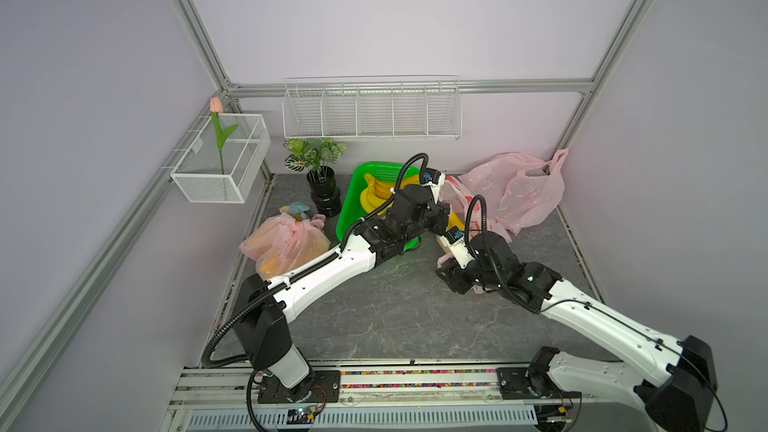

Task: Place the banana into a plastic bag & tie a knot
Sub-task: Adjust the plastic bag at the center of the board.

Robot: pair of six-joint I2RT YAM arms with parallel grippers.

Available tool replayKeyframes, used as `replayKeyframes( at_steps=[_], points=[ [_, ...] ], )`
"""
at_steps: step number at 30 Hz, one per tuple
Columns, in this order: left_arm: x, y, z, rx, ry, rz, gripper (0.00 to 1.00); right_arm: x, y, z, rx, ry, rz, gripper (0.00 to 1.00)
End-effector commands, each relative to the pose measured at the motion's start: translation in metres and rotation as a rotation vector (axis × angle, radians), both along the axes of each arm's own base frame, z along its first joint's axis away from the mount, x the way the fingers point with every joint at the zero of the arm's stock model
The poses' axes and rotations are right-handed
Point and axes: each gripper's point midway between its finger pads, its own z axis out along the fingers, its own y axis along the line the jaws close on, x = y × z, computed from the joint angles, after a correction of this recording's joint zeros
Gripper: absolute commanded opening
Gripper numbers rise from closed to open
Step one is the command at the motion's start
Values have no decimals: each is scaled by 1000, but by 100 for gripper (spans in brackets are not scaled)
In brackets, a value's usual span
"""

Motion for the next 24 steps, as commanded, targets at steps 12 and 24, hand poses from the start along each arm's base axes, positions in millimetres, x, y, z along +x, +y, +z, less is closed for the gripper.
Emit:
replayKeyframes(
  at_steps=[12,24],
  points=[
    [1,35,27,-44,-81,100,0,21,-50,53,203,-106,-190,7],
    [-9,57,80,-42,-294,79,0,63,-147,167,405,-299,-530,7]
  ],
)
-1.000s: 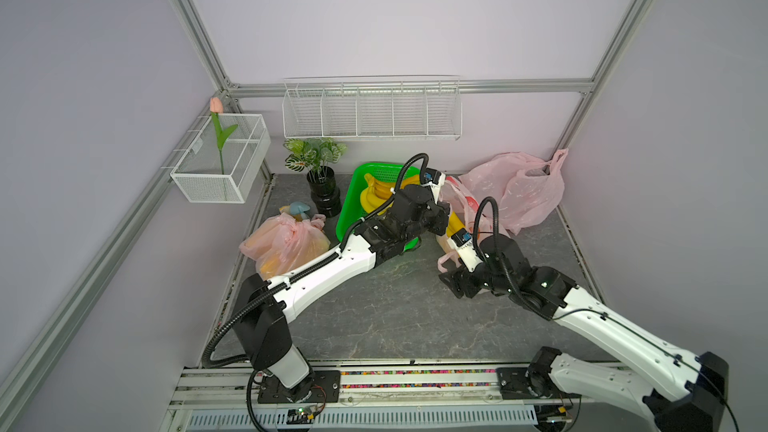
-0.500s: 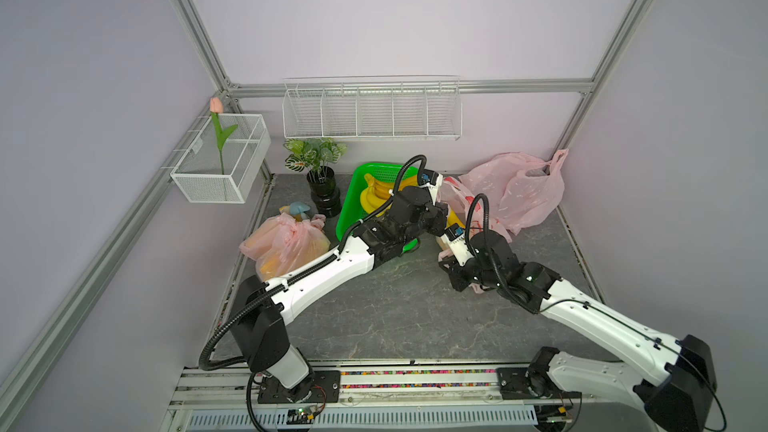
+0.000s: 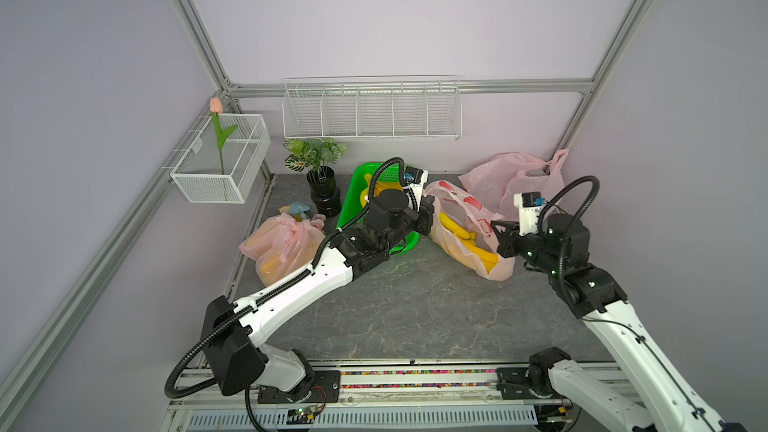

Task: Place the banana into a plastic bag & tie a knot
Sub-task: Adjust the plastic bag at the center of the board, then cross the plastic bag at the center of the board.

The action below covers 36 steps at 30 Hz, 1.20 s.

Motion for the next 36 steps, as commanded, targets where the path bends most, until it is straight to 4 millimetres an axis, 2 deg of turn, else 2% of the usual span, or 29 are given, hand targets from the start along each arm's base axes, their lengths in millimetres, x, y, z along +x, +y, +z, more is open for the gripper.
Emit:
replayKeyframes(
  at_steps=[1,4,10,13,16,18,20,24,26,33,36],
  points=[
    [-3,10,33,-12,-115,-3,0,2,-31,40,73,-69,-113,7],
    [-14,12,34,-10,-150,-48,0,7,-49,49,116,-86,-163,7],
    [-28,22,43,59,-239,-88,0,13,-43,48,126,-86,-106,7],
    [-32,40,62,46,-305,-36,0,4,-46,73,131,-168,-106,7],
    [-35,57,78,17,-359,18,0,-3,-61,94,124,-223,-177,7],
    [-33,56,79,29,-358,22,0,-4,-66,101,130,-240,-197,7],
    [-29,50,73,52,-334,11,0,0,-63,101,143,-237,-176,7],
    [-33,29,63,55,-290,-87,0,8,-40,96,166,-231,-35,7],
    [-38,13,60,63,-262,-171,0,7,-15,96,190,-235,107,7],
    [-61,-22,73,24,-232,-376,0,-18,54,99,130,-337,405,10],
    [-69,-34,71,50,-226,-416,0,-27,69,99,147,-362,492,11]
  ],
)
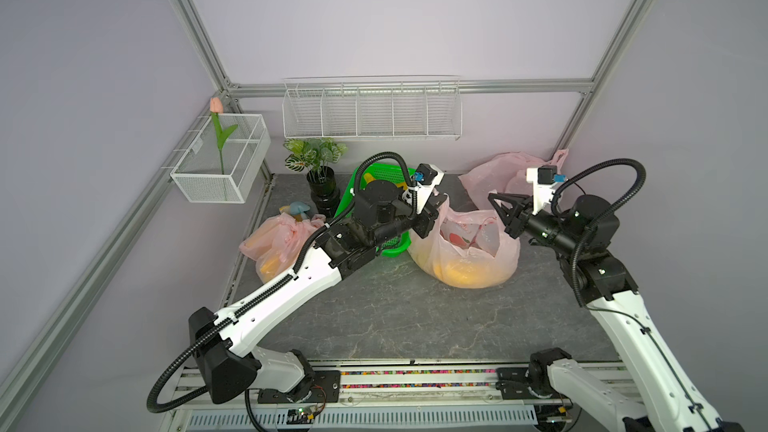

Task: Place the banana into a plastic bag & tie a knot
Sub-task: Cross the plastic bag at the center of the board.

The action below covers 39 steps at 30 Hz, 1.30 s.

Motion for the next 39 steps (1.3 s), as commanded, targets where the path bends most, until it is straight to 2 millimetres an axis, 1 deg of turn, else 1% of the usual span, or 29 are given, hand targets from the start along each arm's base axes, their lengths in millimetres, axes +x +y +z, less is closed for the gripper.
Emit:
replayKeyframes(
  at_steps=[1,6,10,12,15,19,24,29,30,31,32,39],
  points=[
    [-22,-14,18,-15,-12,-106,0,-18,21,16,6,-134,143,11],
    [-23,-22,14,-21,23,-132,0,-28,44,-1,-20,-141,246,12],
    [-22,-28,10,-18,46,-146,0,-32,51,-7,-6,-150,286,13],
    [-23,-30,8,-16,55,-158,0,-35,54,-10,0,-155,308,14],
    [-25,-32,7,-17,65,-173,0,-33,54,-18,-1,-148,300,19],
    [-29,-33,8,-23,70,-195,0,-28,54,-23,-13,-142,280,20],
    [-35,-30,14,-42,69,-218,0,-21,52,-25,-26,-144,246,25],
    [-38,-29,16,-50,75,-222,0,-21,55,-28,-38,-149,248,30],
    [-37,-28,17,-51,75,-218,0,-20,55,-29,-44,-147,243,31],
    [-38,-27,17,-52,75,-218,0,-19,56,-43,-58,-122,242,32],
    [-38,-27,18,-53,72,-218,0,-19,56,-45,-67,-119,238,32],
    [-41,-25,20,-57,75,-227,0,-15,55,-49,-87,-122,208,35]
  ],
)
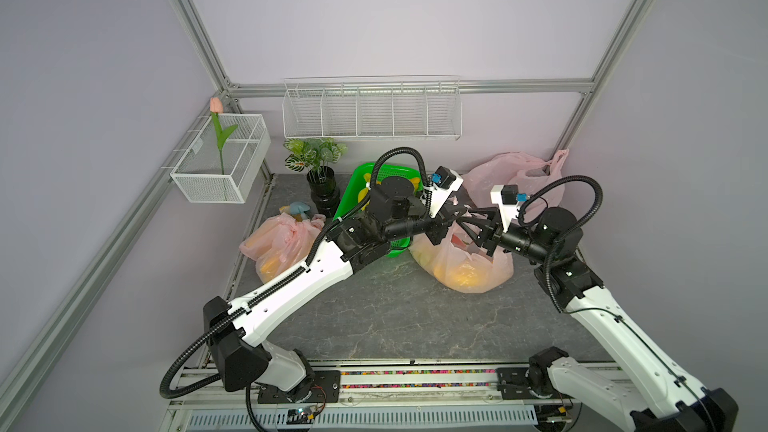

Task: Place the banana into a plastic bag & tie a knot
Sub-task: Cross the plastic bag at the center of the board.

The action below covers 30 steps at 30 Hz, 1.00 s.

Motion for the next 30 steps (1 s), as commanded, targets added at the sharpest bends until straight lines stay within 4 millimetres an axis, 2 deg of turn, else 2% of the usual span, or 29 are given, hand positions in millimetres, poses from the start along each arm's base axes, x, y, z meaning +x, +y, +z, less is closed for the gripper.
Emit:
replayKeyframes(
  at_steps=[1,5,12,13,16,19,23,26,28,30],
  points=[
    [-13,4,27,-63,-28,-40,0,4,1,-4,-16,-20,-19,35],
    [-12,3,23,-54,-18,-39,0,2,5,5,7,-33,-6,31],
    [-8,6,16,-28,-16,-12,0,-2,-2,15,30,-47,-45,12],
    [-8,8,16,-27,-19,-8,3,-1,-4,14,26,-39,-57,10],
    [-10,19,17,-29,-49,21,33,2,-11,10,11,-26,-104,7],
    [-17,37,17,-40,-114,44,56,3,-15,7,7,-13,-124,7],
    [-24,59,12,-52,-194,77,79,1,-15,5,-2,-7,-113,7],
    [-9,75,9,-102,-209,158,99,-3,-12,6,-4,-13,-86,7],
    [8,78,3,-113,-194,176,100,-8,-10,9,1,-19,-60,7],
    [16,72,-5,-97,-213,164,100,-10,-8,10,3,-22,-44,7]
  ],
)
